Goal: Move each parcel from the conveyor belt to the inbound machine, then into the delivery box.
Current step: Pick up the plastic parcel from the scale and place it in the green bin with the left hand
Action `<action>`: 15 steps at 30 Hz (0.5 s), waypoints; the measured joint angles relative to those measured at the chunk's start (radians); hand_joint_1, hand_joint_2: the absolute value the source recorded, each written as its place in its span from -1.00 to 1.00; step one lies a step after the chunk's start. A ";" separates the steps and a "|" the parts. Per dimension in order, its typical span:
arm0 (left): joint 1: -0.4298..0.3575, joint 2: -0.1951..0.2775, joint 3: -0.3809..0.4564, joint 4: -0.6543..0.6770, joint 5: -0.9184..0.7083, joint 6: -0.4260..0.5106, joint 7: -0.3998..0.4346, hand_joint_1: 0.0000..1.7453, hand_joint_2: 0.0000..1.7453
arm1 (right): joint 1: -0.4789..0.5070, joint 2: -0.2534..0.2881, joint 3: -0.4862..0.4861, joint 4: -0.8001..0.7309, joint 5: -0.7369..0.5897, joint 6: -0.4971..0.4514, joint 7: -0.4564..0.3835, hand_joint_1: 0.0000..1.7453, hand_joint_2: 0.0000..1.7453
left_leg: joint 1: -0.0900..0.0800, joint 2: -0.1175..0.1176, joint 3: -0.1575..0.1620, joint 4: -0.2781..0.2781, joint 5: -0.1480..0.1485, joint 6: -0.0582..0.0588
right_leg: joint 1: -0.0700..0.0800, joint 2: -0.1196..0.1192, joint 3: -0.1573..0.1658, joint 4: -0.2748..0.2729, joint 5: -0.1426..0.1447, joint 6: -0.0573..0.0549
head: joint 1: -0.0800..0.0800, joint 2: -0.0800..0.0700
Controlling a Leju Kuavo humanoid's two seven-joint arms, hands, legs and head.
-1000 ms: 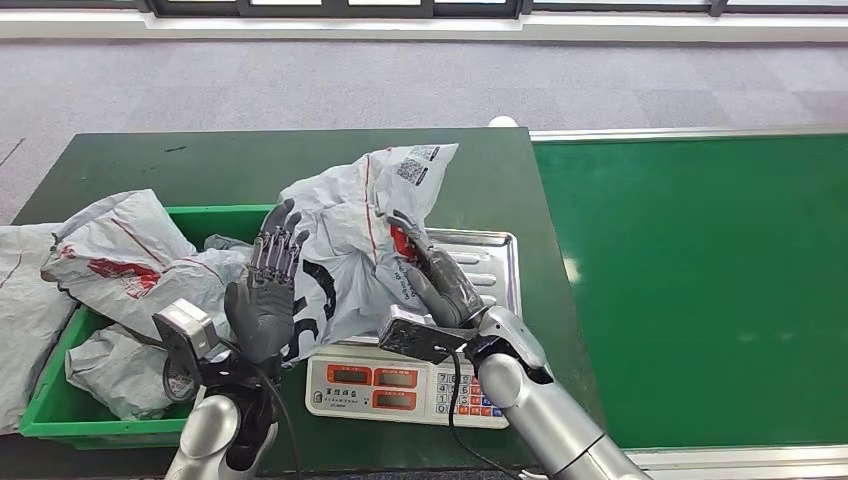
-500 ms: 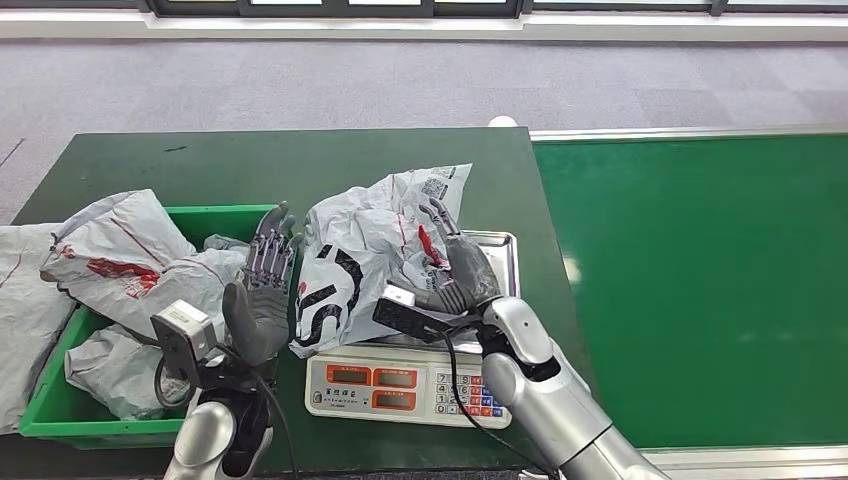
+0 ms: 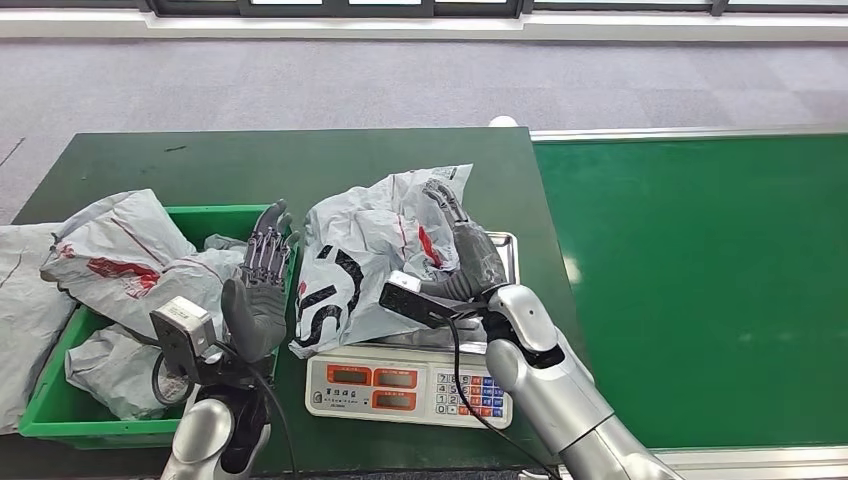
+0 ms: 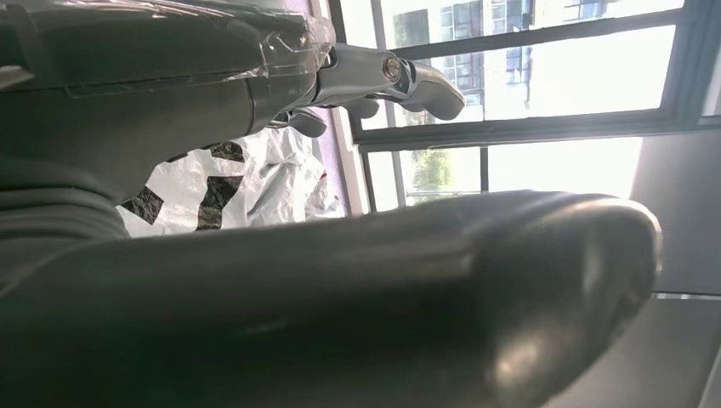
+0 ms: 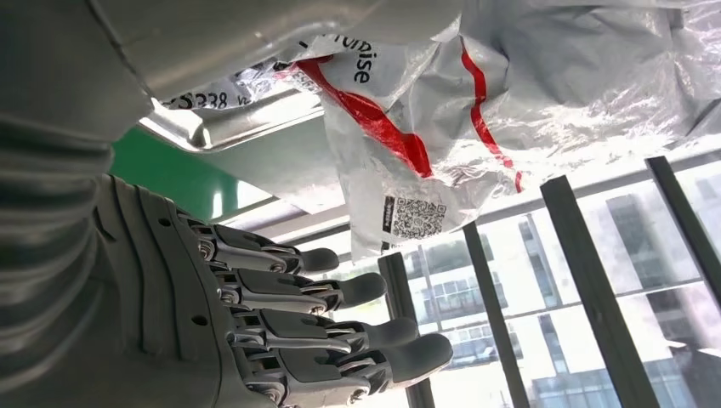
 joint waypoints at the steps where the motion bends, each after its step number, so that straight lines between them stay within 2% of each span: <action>1: 0.000 0.000 0.001 0.000 -0.013 0.006 0.002 -1.00 -1.00 | 0.003 0.001 -0.002 -0.004 0.001 -0.027 -0.011 -1.00 1.00 | 0.000 0.000 0.000 0.000 0.000 0.000 | 0.000 0.000 0.000 0.000 0.000 0.000 | 0.000 0.000; 4: -0.010 0.000 0.001 0.003 -0.105 0.041 0.005 -1.00 -1.00 | 0.030 0.002 -0.019 -0.053 -0.003 -0.196 -0.103 -1.00 1.00 | 0.000 0.000 0.000 0.000 0.000 0.000 | 0.000 0.000 -0.001 0.000 0.000 0.000 | 0.000 0.000; 7: -0.052 0.000 -0.011 0.027 -0.256 0.094 0.023 -1.00 -1.00 | 0.097 0.004 -0.046 -0.179 -0.027 -0.336 -0.269 -1.00 1.00 | 0.000 -0.001 0.000 0.000 0.000 0.000 | 0.000 -0.001 -0.002 0.000 0.000 0.000 | 0.000 0.000; 11: -0.140 0.001 -0.056 0.108 -0.463 0.163 0.065 -1.00 -1.00 | 0.251 0.051 -0.139 -0.421 -0.116 -0.372 -0.602 -1.00 1.00 | 0.000 -0.001 -0.001 0.000 -0.001 0.000 | 0.000 -0.001 -0.001 0.000 0.000 0.000 | 0.000 0.000; 13: -0.179 0.002 -0.083 0.156 -0.531 0.171 0.084 -1.00 -1.00 | 0.319 0.073 -0.185 -0.519 -0.160 -0.372 -0.686 -1.00 1.00 | 0.000 -0.001 -0.001 0.000 -0.001 0.000 | 0.000 -0.001 -0.001 0.000 -0.001 0.000 | 0.000 0.000; 15: -0.209 0.004 -0.111 0.206 -0.587 0.169 0.101 -1.00 0.00 | 0.373 0.081 -0.212 -0.600 -0.194 -0.372 -0.709 -1.00 1.00 | 0.000 0.000 -0.001 0.000 -0.001 -0.001 | 0.000 0.000 -0.001 -0.001 -0.001 0.000 | 0.000 0.000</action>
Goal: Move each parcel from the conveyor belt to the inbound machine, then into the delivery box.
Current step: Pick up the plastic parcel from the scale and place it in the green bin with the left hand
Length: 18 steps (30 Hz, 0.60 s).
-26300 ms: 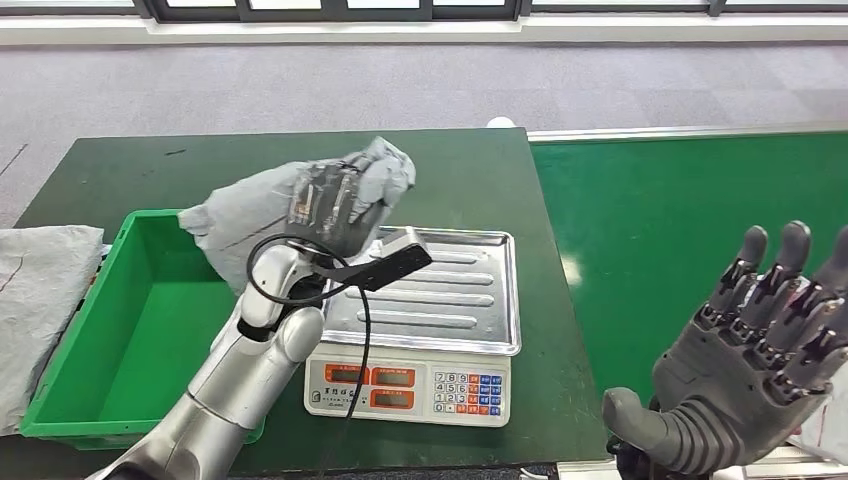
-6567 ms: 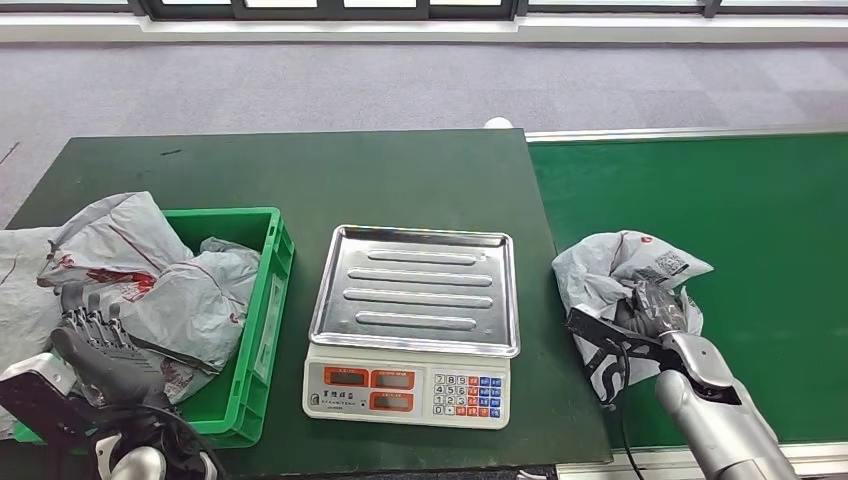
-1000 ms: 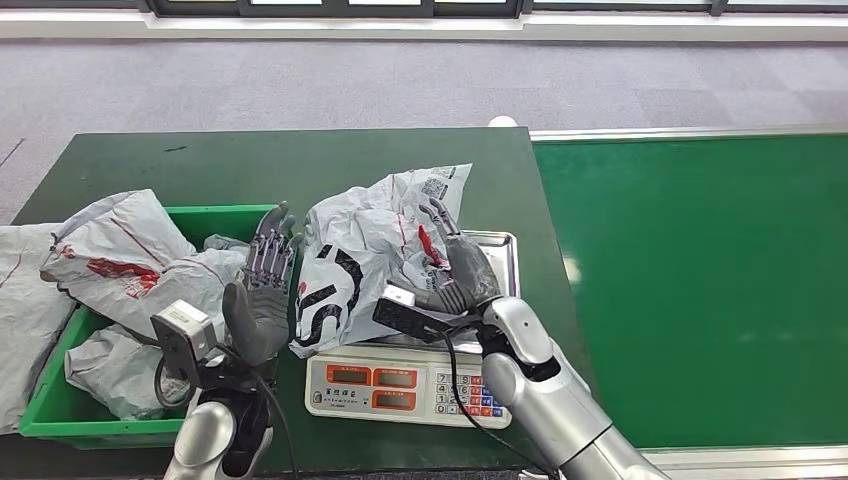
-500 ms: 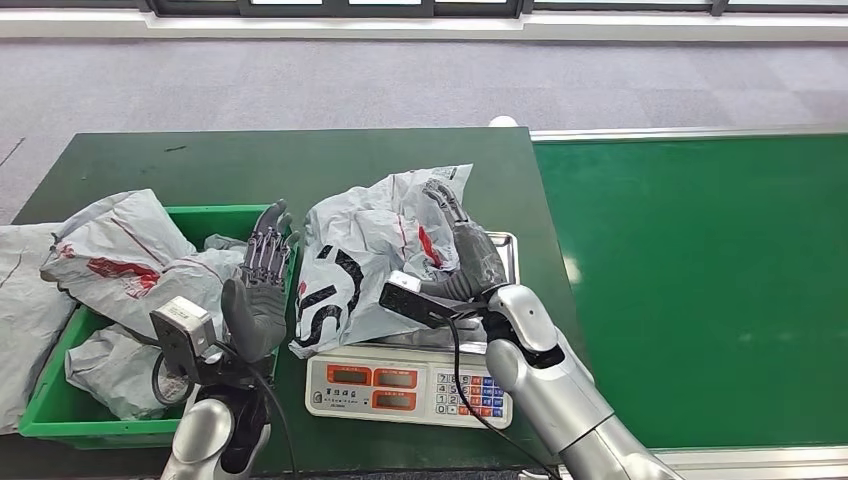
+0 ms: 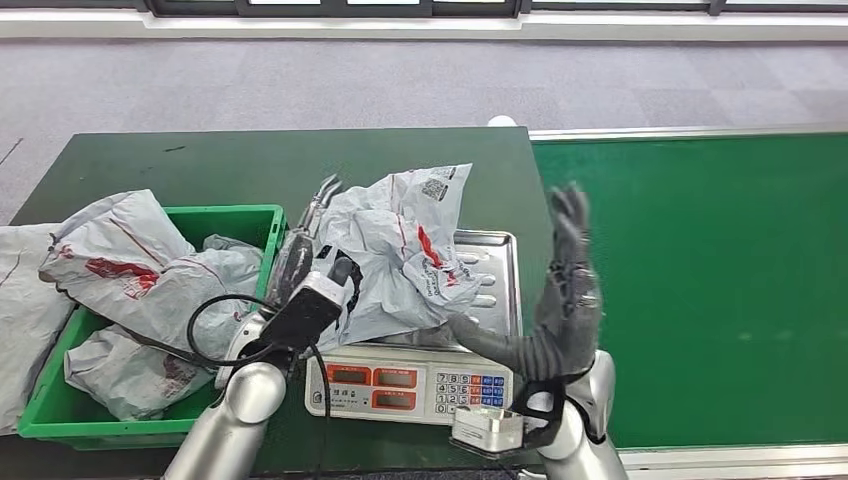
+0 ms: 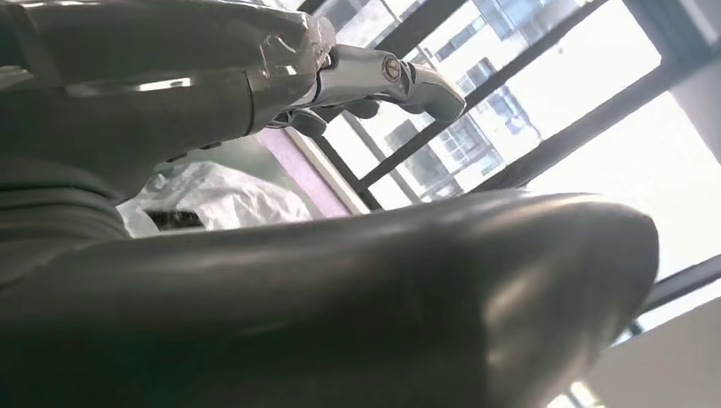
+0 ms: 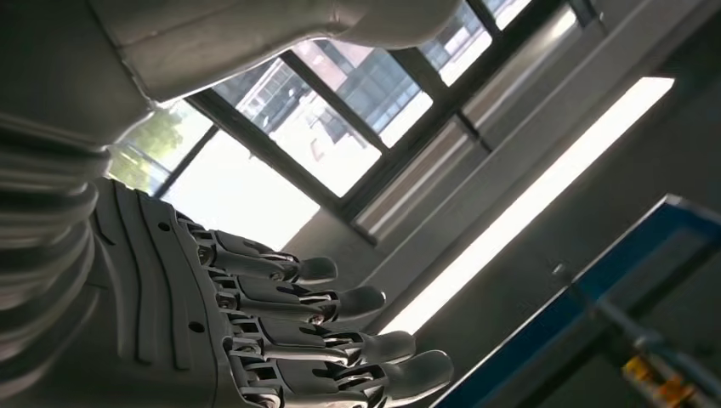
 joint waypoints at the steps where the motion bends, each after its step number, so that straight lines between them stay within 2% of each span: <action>1: -0.013 0.001 -0.015 0.025 -0.026 -0.004 0.009 -1.00 0.50 | 0.022 0.001 -0.008 -0.032 -0.017 0.000 -0.003 -1.00 1.00 | 0.000 0.001 0.000 0.000 0.000 0.000 | 0.000 0.000 0.000 0.000 0.000 0.000 | 0.000 0.000; 2: -0.026 0.002 -0.032 0.052 -0.051 -0.011 0.020 -1.00 1.00 | 0.041 0.001 -0.013 -0.062 -0.036 0.000 -0.005 -1.00 1.00 | 0.000 0.001 0.000 0.000 0.000 0.000 | 0.000 0.000 -0.001 0.000 0.000 0.000 | 0.000 0.000; 10: -0.131 -0.004 -0.170 0.298 -0.190 -0.130 0.079 -1.00 1.00 | 0.089 -0.004 -0.017 -0.133 -0.140 0.002 -0.006 -1.00 1.00 | 0.000 0.003 0.000 0.000 0.001 0.000 | 0.000 0.002 -0.001 0.000 0.002 0.001 | 0.000 0.000; 18: -0.231 -0.048 -0.281 0.550 -0.320 -0.147 0.131 -1.00 1.00 | 0.089 -0.004 -0.014 -0.133 -0.143 0.002 -0.006 -1.00 1.00 | 0.000 0.002 0.000 0.000 0.001 0.000 | 0.000 0.002 0.000 0.000 0.002 0.001 | 0.000 0.000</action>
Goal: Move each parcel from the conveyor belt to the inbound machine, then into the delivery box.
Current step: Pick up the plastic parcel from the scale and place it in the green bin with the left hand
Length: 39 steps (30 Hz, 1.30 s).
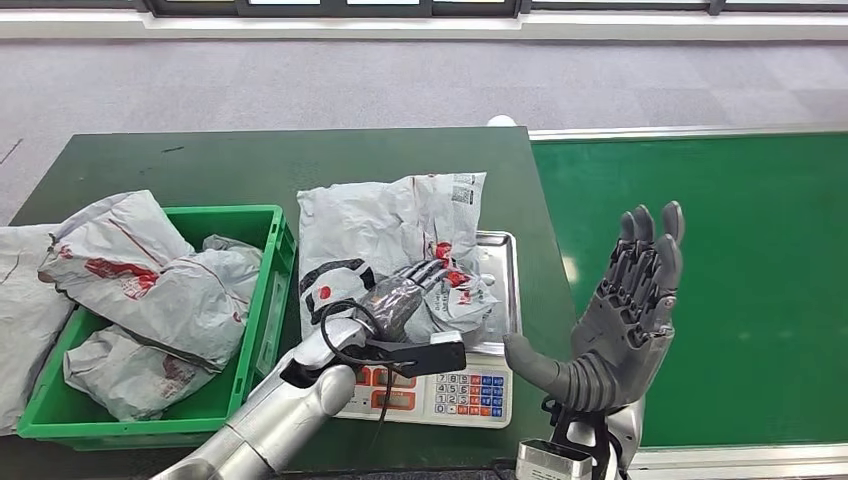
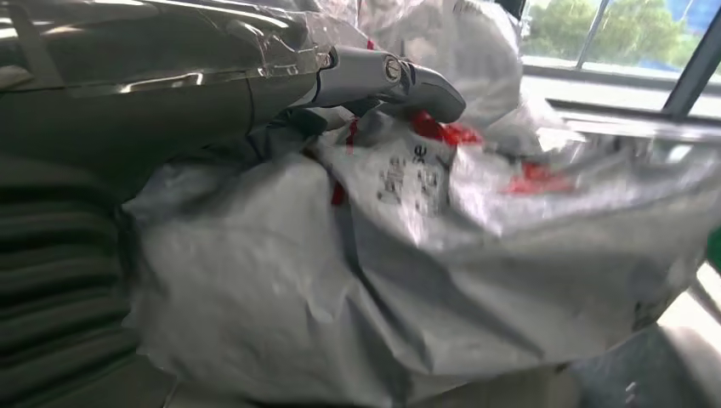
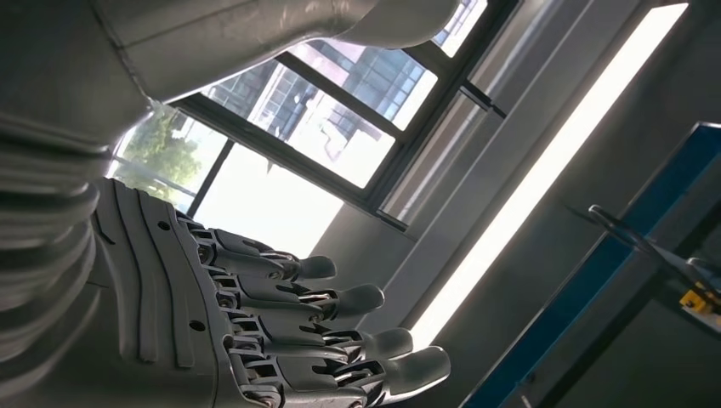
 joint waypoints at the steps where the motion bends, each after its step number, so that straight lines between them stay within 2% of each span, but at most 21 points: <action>1: -0.012 -0.006 -0.010 0.025 -0.017 0.006 0.007 -1.00 1.00 | 0.000 0.000 0.001 0.000 0.003 0.000 0.000 -1.00 1.00 | 0.000 -0.001 0.000 0.000 0.000 0.000 | 0.000 0.000 0.000 0.000 0.000 0.000 | 0.000 0.000; 9: -0.079 -0.067 -0.041 0.164 -0.093 0.088 0.044 -1.00 1.00 | -0.001 0.000 0.014 0.016 -0.013 0.000 0.000 -1.00 1.00 | 0.000 -0.006 0.003 -0.001 0.001 0.002 | 0.000 -0.006 0.005 -0.001 -0.006 -0.001 | 0.000 0.000; 10: -0.083 -0.072 -0.041 0.174 -0.096 0.092 0.045 -0.75 1.00 | -0.001 0.000 0.016 0.018 -0.015 0.000 0.000 -1.00 1.00 | 0.000 -0.006 0.003 -0.002 0.002 0.003 | 0.000 -0.006 0.005 -0.001 -0.007 -0.001 | 0.000 0.000; 13: -0.091 -0.080 -0.041 0.196 -0.103 0.108 0.049 0.74 1.00 | -0.001 -0.001 0.024 0.021 -0.022 0.000 0.001 -1.00 1.00 | -0.001 -0.005 0.002 -0.002 0.004 0.002 | 0.000 -0.006 0.004 -0.001 -0.005 0.001 | 0.000 0.000; 14: -0.092 -0.082 -0.041 0.202 -0.106 0.115 0.048 1.00 1.00 | -0.001 -0.002 0.026 0.023 -0.026 0.000 0.003 -1.00 1.00 | -0.001 -0.005 0.002 -0.002 0.006 0.002 | -0.001 -0.005 0.004 -0.001 -0.004 0.002 | 0.000 0.000; 29: -0.080 -0.078 0.019 0.190 -0.100 0.225 0.036 1.00 1.00 | -0.006 -0.049 0.055 0.028 -0.083 0.000 0.039 -1.00 1.00 | -0.001 -0.003 -0.006 -0.001 0.015 0.006 | -0.001 -0.002 -0.004 0.000 0.013 0.005 | 0.000 0.000; 39: -0.056 -0.062 0.048 0.138 -0.098 0.232 0.042 1.00 1.00 | -0.015 -0.073 0.077 0.040 -0.097 0.000 0.058 -1.00 1.00 | -0.001 -0.003 -0.012 -0.002 0.014 0.004 | 0.000 -0.002 -0.010 0.000 0.011 0.002 | 0.000 0.000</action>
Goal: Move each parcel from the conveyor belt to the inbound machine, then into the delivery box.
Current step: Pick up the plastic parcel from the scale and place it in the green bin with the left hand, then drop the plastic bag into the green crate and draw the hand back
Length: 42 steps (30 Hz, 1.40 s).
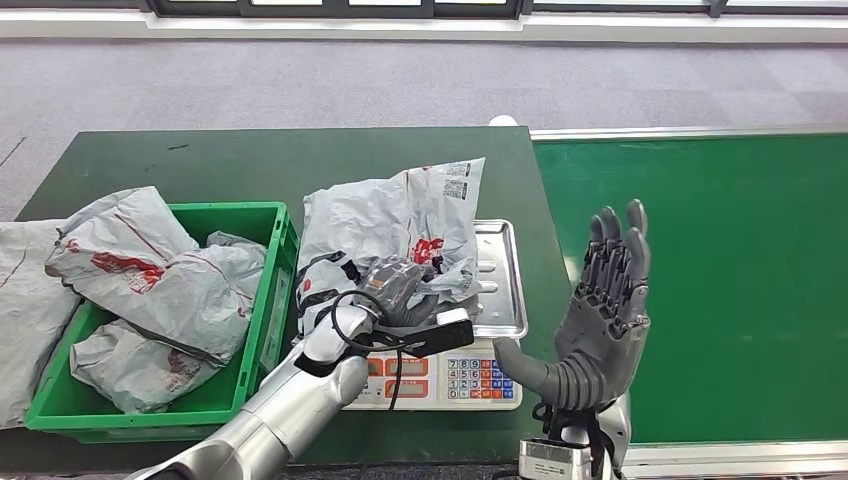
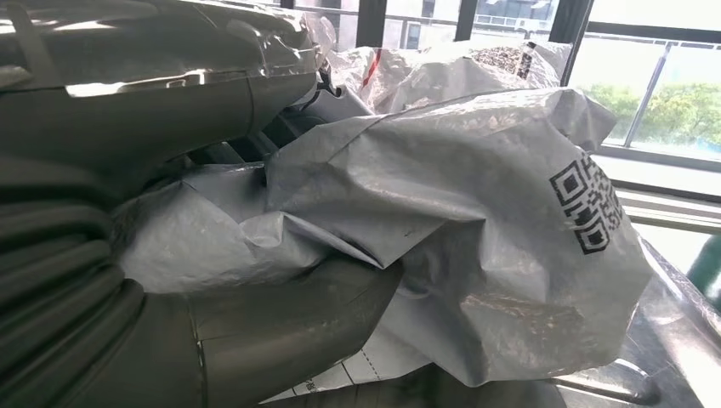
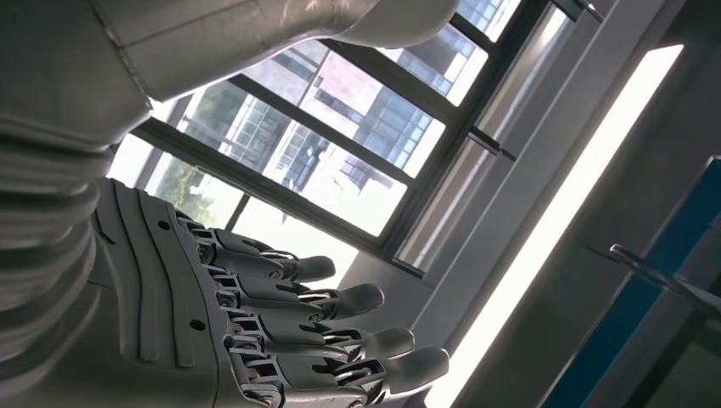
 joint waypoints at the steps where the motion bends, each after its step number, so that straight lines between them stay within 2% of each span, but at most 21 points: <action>1: 0.003 0.002 0.002 -0.009 0.000 0.000 0.000 1.00 1.00 | -0.002 -0.003 0.001 0.002 -0.003 0.000 0.001 -1.00 1.00 | 0.000 0.000 0.000 0.000 0.000 0.000 | 0.000 0.000 0.000 0.000 0.000 0.000 | 0.000 0.000; 5: 0.022 0.010 0.018 -0.066 -0.006 0.032 0.005 1.00 1.00 | -0.004 -0.011 0.002 0.004 -0.012 0.000 -0.003 -1.00 1.00 | 0.000 0.000 -0.001 0.000 0.000 0.000 | 0.000 0.000 -0.001 0.000 0.000 0.000 | 0.000 0.000; 9: 0.052 0.041 0.056 -0.203 -0.053 0.176 0.043 1.00 1.00 | 0.009 -0.018 0.002 0.004 -0.019 0.000 -0.004 -1.00 1.00 | 0.000 0.001 -0.001 0.000 0.000 -0.001 | 0.000 0.001 -0.001 0.000 0.000 0.000 | 0.000 0.000; 16: 0.117 0.102 0.188 -0.461 -0.167 0.422 0.059 1.00 1.00 | 0.024 -0.021 0.002 0.004 -0.027 0.000 -0.013 -1.00 1.00 | 0.000 0.002 -0.001 -0.001 -0.001 -0.001 | 0.001 0.001 -0.002 0.001 -0.001 -0.002 | 0.000 0.000; 20: 0.143 0.121 0.254 -0.561 -0.199 0.444 0.046 1.00 1.00 | 0.025 -0.020 0.002 0.004 -0.028 0.000 -0.019 -1.00 1.00 | 0.000 0.001 -0.001 -0.001 -0.001 -0.001 | 0.001 0.000 -0.002 0.001 -0.003 -0.003 | 0.000 0.000; 22: 0.162 0.116 0.297 -0.617 -0.237 0.454 -0.008 1.00 1.00 | 0.028 -0.020 0.002 0.004 -0.027 0.000 -0.020 -1.00 1.00 | 0.000 0.001 -0.001 -0.001 -0.001 -0.001 | 0.001 0.001 -0.002 0.001 -0.003 -0.003 | 0.000 0.000; 24: 0.173 0.096 0.369 -0.681 -0.259 0.462 -0.118 1.00 1.00 | 0.036 -0.019 0.001 0.004 -0.024 0.000 -0.027 -1.00 1.00 | 0.000 0.001 -0.001 -0.001 -0.001 -0.001 | 0.000 0.001 -0.002 0.001 -0.003 -0.003 | 0.000 0.000; 28: 0.166 0.020 0.587 -0.790 -0.247 0.466 -0.399 1.00 1.00 | 0.077 -0.011 -0.011 0.004 -0.015 0.000 -0.054 -1.00 1.00 | 0.000 0.002 -0.001 -0.001 -0.002 -0.002 | 0.000 0.002 -0.002 0.001 -0.003 -0.003 | 0.000 0.000; 31: 0.156 -0.038 0.748 -0.867 -0.216 0.467 -0.547 1.00 1.00 | 0.109 -0.006 -0.021 0.003 -0.011 0.000 -0.057 -1.00 1.00 | 0.000 0.003 -0.001 -0.001 -0.002 -0.002 | 0.000 0.002 -0.003 0.001 -0.003 -0.003 | 0.000 0.000; 33: 0.155 -0.058 0.826 -0.920 -0.181 0.467 -0.584 1.00 1.00 | 0.128 -0.005 -0.024 0.000 -0.009 0.000 -0.055 -1.00 1.00 | 0.001 0.003 -0.001 -0.001 -0.002 -0.003 | 0.001 0.002 -0.003 0.001 -0.003 -0.003 | 0.000 0.000; 36: 0.155 -0.065 0.917 -1.003 -0.133 0.467 -0.594 1.00 1.00 | 0.154 -0.004 -0.024 -0.008 -0.001 0.000 -0.050 -1.00 1.00 | 0.001 0.003 -0.001 -0.001 -0.003 -0.003 | 0.001 0.002 -0.003 0.001 -0.003 -0.004 | 0.000 0.000; 42: 0.153 -0.039 1.047 -1.129 -0.098 0.467 -0.596 1.00 1.00 | 0.180 -0.005 -0.024 -0.026 0.001 0.000 -0.025 -1.00 1.00 | 0.002 0.003 -0.001 -0.001 -0.003 -0.004 | 0.002 0.002 -0.004 0.001 -0.005 -0.006 | 0.000 0.000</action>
